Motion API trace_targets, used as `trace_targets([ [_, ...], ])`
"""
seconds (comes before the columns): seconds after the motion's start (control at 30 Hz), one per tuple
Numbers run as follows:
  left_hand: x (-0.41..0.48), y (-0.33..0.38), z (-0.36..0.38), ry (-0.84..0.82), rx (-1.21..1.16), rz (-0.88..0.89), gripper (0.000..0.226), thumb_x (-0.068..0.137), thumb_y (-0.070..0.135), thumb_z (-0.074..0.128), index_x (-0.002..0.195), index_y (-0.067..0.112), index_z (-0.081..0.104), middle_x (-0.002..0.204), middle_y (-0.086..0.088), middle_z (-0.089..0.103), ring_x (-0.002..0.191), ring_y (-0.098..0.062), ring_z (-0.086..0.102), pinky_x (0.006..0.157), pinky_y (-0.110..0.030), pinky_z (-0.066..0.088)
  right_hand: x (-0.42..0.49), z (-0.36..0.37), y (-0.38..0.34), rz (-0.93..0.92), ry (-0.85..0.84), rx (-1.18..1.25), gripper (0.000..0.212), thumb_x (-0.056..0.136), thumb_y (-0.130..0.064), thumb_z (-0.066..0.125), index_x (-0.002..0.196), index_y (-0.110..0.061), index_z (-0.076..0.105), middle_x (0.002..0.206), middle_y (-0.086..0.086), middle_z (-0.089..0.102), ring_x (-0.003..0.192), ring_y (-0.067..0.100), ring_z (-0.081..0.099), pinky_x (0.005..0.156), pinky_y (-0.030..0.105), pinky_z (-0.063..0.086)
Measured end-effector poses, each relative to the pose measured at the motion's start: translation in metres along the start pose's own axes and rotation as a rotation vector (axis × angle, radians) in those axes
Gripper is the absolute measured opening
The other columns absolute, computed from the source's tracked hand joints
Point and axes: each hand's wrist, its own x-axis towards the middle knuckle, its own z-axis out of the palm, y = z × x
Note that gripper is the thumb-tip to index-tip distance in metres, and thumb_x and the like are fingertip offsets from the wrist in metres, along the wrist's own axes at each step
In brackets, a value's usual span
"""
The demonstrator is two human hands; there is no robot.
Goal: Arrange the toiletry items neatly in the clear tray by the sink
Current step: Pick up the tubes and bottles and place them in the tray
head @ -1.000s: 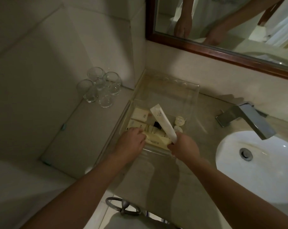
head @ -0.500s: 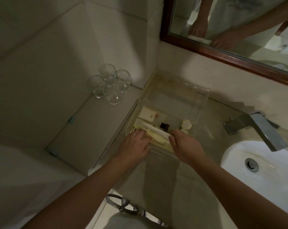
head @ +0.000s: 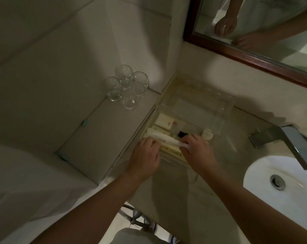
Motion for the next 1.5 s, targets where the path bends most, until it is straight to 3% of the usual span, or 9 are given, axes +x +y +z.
trace_targets([
  [0.13,-0.001,-0.002,0.002,0.004,0.035,0.007,0.044,0.082,0.025,0.042,0.124,0.020,0.053,0.137,-0.006,0.049,0.128,-0.026,0.043,0.104,-0.040,0.038,-0.008,0.001,0.001,-0.015,-0.097,0.038,0.020,0.086,-0.034,0.067,0.105,-0.028,0.062,0.096,-0.012,0.057,0.089,0.011,0.055,0.073,0.027,0.042],
  [0.23,-0.002,-0.001,0.006,-0.156,0.074,0.052,0.053,0.091,0.033,0.041,0.143,0.022,0.036,0.155,-0.002,0.030,0.144,-0.022,0.020,0.116,-0.037,0.011,-0.008,0.001,0.000,-0.016,-0.130,0.034,0.024,0.086,-0.042,0.065,0.108,-0.032,0.061,0.099,-0.014,0.055,0.091,0.009,0.053,0.076,0.028,0.047],
  [0.3,-0.003,-0.003,0.010,-0.245,0.097,0.038,0.055,0.095,0.035,0.039,0.148,0.025,0.025,0.158,0.001,0.022,0.147,-0.019,0.010,0.118,-0.037,0.003,-0.007,0.001,0.000,0.013,-0.116,0.063,0.020,0.090,-0.041,0.061,0.108,-0.032,0.062,0.097,-0.015,0.054,0.089,0.007,0.054,0.075,0.026,0.048],
  [0.63,-0.005,-0.015,0.018,-0.249,0.203,0.078,0.057,0.093,0.043,0.025,0.147,0.026,0.027,0.158,0.001,0.025,0.147,-0.019,0.014,0.117,-0.040,0.003,-0.012,0.002,0.002,0.130,-0.174,0.086,0.016,0.089,-0.036,0.063,0.102,-0.030,0.070,0.100,-0.010,0.062,0.084,0.007,0.058,0.075,0.028,0.054],
  [0.8,-0.011,-0.014,0.019,-0.244,0.236,0.052,0.059,0.096,0.044,0.030,0.150,0.024,0.017,0.160,-0.002,0.014,0.148,-0.020,0.002,0.118,-0.043,0.001,-0.017,0.001,0.007,0.156,-0.150,0.065,0.016,0.088,-0.030,0.065,0.103,-0.032,0.069,0.100,-0.011,0.061,0.084,0.007,0.058,0.074,0.025,0.051],
  [0.97,-0.017,-0.008,0.017,-0.266,0.233,0.044,0.059,0.097,0.046,0.029,0.150,0.035,0.005,0.161,-0.003,0.000,0.148,-0.025,-0.009,0.119,-0.047,-0.002,-0.017,0.007,0.007,0.184,-0.154,0.071,0.013,0.087,-0.028,0.067,0.099,-0.030,0.071,0.097,-0.010,0.061,0.080,0.006,0.056,0.066,0.022,0.041],
  [1.13,-0.017,-0.006,0.017,-0.292,0.245,0.021,0.061,0.097,0.046,0.030,0.149,0.037,-0.001,0.161,-0.004,-0.007,0.147,-0.026,-0.014,0.119,-0.049,-0.005,-0.016,0.007,0.005,0.192,-0.157,0.061,0.015,0.087,-0.028,0.067,0.102,-0.028,0.069,0.099,-0.009,0.061,0.082,0.009,0.057,0.067,0.023,0.041],
  [1.37,-0.016,0.006,0.005,-0.270,0.186,0.006,0.061,0.095,0.037,0.039,0.149,0.034,0.012,0.161,-0.006,0.004,0.148,-0.027,-0.006,0.119,-0.046,-0.001,-0.030,0.000,0.005,0.224,-0.084,0.095,0.025,0.086,-0.031,0.068,0.110,-0.028,0.063,0.103,-0.008,0.060,0.092,0.013,0.058,0.073,0.026,0.045],
  [1.5,-0.020,0.043,-0.004,-0.180,0.123,0.061,0.061,0.090,0.024,0.047,0.147,0.025,0.026,0.156,-0.008,0.025,0.146,-0.028,0.013,0.119,-0.045,0.012,-0.073,-0.011,0.023,0.259,0.020,0.167,0.024,0.087,-0.028,0.067,0.111,-0.025,0.064,0.103,-0.006,0.060,0.095,0.014,0.057,0.078,0.027,0.044],
])
